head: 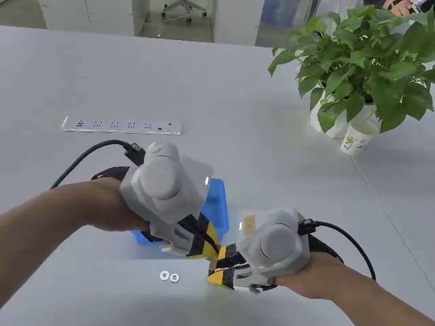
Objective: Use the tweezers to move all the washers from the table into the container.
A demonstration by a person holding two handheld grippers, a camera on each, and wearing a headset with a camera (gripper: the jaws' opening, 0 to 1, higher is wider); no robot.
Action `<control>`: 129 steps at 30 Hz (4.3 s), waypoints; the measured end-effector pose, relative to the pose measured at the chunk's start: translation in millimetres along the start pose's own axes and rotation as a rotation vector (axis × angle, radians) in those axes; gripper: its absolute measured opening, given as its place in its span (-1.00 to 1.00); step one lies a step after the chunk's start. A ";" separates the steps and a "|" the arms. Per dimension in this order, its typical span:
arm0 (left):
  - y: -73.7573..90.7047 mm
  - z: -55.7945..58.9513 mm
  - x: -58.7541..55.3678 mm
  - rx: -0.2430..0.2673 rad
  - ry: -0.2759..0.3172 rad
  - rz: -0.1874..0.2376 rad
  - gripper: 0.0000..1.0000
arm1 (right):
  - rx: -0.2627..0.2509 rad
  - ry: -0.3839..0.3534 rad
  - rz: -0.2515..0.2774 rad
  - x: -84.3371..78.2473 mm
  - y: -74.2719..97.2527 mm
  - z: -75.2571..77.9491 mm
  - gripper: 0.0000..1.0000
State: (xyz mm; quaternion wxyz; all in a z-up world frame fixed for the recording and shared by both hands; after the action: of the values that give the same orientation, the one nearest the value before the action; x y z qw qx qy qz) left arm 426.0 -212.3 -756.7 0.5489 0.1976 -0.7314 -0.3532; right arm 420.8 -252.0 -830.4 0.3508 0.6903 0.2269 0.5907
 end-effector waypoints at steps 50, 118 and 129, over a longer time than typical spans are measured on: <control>3.0 2.3 -5.2 -0.015 0.003 0.006 -0.89 | 0.010 -0.027 0.011 3.2 -3.8 -3.1 -0.79; 83.9 -63.7 15.9 0.127 0.027 0.007 -0.89 | -0.012 0.081 0.058 92.0 32.0 62.8 -0.79; 76.5 -76.4 -3.1 0.134 0.035 -0.015 -0.89 | -0.003 0.081 0.055 88.5 16.0 78.9 -0.79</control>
State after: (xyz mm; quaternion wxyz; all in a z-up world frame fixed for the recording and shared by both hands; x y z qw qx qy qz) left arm 506.5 -181.7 -691.3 0.5444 0.2454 -0.7423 -0.3040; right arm 513.7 -215.1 -764.7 0.3258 0.6715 0.2208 0.6279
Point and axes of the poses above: the centre of the closed fingertips' face, and the gripper's own axes: y roughly backward along the fingers, z roughly to its right, x roughly out of its top, the point moved 5 cm from there along y, roughly backward along the fingers, and after that the axes turned 9 degrees about -y, right-handed, at the moved point
